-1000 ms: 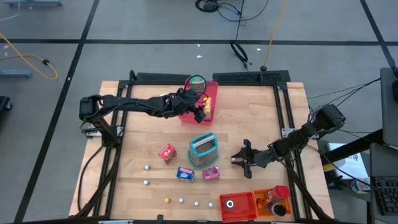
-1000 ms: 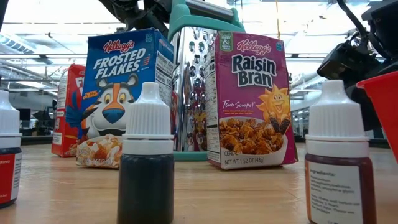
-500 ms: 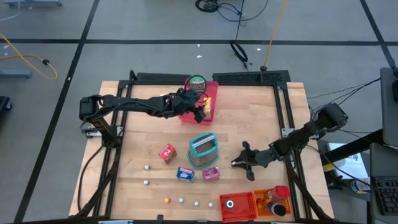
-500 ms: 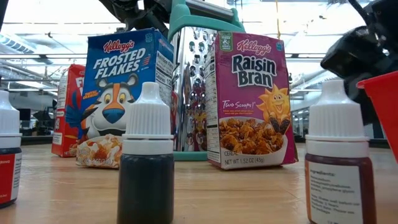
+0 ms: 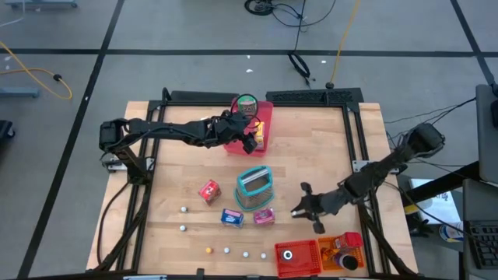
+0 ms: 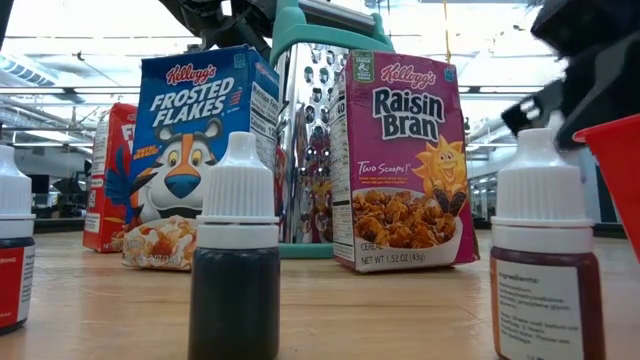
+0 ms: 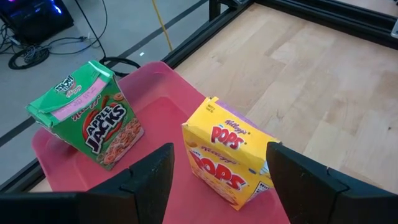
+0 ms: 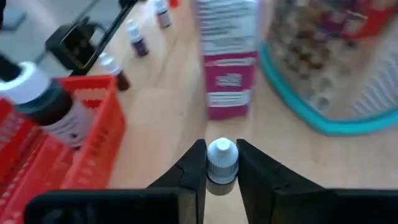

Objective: Pick & Place Kitchen Items
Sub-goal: Put the black food coloring bottle into the red bin

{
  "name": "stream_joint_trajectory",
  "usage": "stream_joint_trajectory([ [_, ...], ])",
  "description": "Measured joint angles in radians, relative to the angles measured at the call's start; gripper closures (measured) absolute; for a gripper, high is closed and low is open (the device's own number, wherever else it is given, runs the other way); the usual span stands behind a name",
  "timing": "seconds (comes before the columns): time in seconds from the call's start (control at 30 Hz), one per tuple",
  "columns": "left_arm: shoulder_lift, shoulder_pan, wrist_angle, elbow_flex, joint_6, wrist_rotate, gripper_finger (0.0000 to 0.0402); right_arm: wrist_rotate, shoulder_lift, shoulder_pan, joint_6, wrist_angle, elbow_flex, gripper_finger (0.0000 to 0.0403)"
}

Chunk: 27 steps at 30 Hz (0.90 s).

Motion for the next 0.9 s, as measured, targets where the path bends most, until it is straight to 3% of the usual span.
stream_joint_trajectory([
  [0.23, 0.0, 0.0, 0.001, 0.0, -0.012, 0.0, 0.0144, 0.005, 0.0, 0.106, -0.052, -0.054, 0.096, 0.0346],
  [0.5, 0.0, 0.0, 0.0, 0.0, -0.013, 0.0, 0.0144, 0.184, 0.009, 0.241, 0.024, -0.004, 0.102, 0.0346],
  [0.67, 0.0, 0.0, 0.0, 0.0, -0.019, 0.0, 0.0144, 0.189, 0.048, 0.292, 0.026, 0.066, 0.117, 0.0346],
  [0.9, 0.0, 0.0, 0.0, 0.0, -0.026, 0.0, 0.0144, 0.181, 0.157, 0.314, 0.02, 0.008, 0.221, 0.0346],
])
